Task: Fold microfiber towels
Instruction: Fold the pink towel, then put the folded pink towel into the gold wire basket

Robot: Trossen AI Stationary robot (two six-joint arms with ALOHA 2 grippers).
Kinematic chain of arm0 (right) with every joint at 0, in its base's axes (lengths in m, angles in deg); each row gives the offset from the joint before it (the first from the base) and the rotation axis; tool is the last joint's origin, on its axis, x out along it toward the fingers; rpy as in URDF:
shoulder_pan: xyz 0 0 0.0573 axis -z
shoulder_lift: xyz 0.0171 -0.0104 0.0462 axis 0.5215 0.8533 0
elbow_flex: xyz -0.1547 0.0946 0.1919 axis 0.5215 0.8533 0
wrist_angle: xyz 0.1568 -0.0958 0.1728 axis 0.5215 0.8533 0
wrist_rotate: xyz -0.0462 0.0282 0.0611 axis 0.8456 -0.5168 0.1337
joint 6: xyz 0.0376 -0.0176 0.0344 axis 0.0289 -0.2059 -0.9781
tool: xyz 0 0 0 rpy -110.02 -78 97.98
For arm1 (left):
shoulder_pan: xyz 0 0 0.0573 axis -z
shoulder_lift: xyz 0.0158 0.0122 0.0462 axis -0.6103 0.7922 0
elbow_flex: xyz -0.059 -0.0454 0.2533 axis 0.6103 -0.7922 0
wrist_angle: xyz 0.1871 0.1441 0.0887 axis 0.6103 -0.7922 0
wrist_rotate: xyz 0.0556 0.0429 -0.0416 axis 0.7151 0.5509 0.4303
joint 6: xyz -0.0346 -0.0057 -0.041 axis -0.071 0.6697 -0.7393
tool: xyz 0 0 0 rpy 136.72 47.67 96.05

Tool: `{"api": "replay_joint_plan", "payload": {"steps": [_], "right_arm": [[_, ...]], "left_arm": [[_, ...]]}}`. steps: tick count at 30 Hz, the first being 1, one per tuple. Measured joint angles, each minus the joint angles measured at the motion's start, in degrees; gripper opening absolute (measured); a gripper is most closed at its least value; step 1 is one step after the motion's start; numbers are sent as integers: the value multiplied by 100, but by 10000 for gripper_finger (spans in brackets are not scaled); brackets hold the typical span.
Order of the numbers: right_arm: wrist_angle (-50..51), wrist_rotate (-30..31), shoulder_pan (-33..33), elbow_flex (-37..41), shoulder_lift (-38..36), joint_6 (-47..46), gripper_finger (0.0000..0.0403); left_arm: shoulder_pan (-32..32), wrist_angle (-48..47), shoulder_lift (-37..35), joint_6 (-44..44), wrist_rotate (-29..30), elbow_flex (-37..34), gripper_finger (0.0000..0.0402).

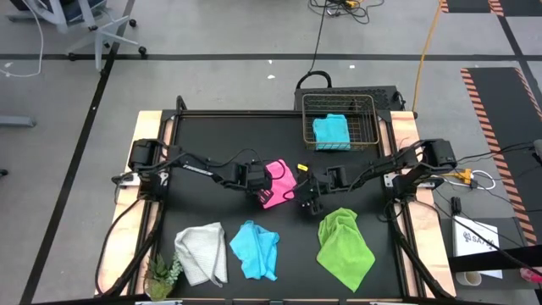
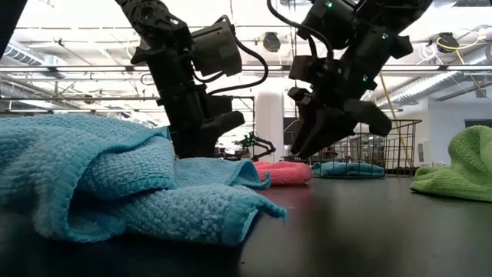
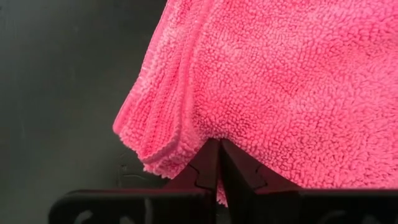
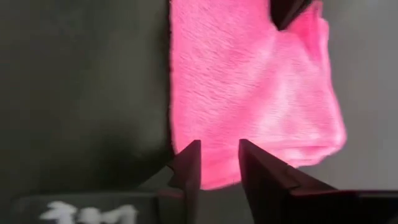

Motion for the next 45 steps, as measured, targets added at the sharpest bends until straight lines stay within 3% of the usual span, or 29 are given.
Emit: {"api": "replay_joint_plan", "payload": {"steps": [5,9,16,30,45], "right_arm": [[-3,30,4,0,0,255,143],[-31,26,0,42,47,248,154],[-5,22,-43,221,221,228,155],[211,-245,-627,109,15,220,155],[251,-415,-715,259,-24,-122,155]], "left_arm": [[0,2,0,-65,-26,0,21],[2,144,16,-166,-161,0,21],[87,732,37,-291,-327,-9,21],[22,767,37,-275,-300,-9,21],[22,767,37,-267,-279,-9,21]]}}
